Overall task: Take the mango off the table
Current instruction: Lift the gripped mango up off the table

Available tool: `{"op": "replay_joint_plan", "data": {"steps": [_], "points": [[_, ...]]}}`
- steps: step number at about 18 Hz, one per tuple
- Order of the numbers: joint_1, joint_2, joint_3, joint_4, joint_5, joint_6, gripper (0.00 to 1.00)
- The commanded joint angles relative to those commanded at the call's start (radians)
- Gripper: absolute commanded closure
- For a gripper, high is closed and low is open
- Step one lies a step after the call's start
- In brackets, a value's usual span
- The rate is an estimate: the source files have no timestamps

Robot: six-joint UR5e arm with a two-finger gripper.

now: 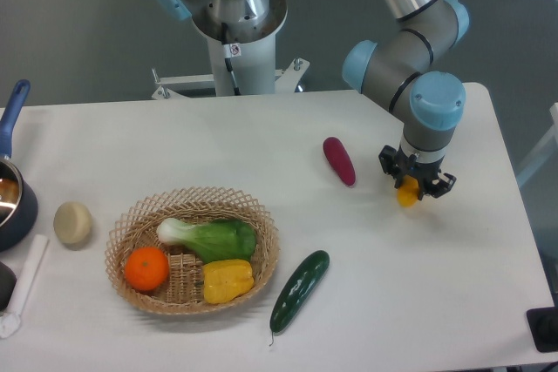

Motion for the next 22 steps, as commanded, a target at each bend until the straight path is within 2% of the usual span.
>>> {"op": "replay_joint_plan", "data": {"steps": [3, 9, 14, 17, 22], "points": [[-0.035, 0.029, 0.051, -0.003, -0.037, -0.04, 0.66], [-0.072, 0.077, 0.193, -0.003, -0.283, -0.322, 0.66], [-0.124, 0.127, 0.215, -0.003, -0.347, -0.467, 0.66], [-0.126, 0.141, 0.244, -0.002, -0.373, -0.609, 0.66], [-0.114, 0.144, 0.318, -0.002, -0.466, -0.713, 0.66]]}}
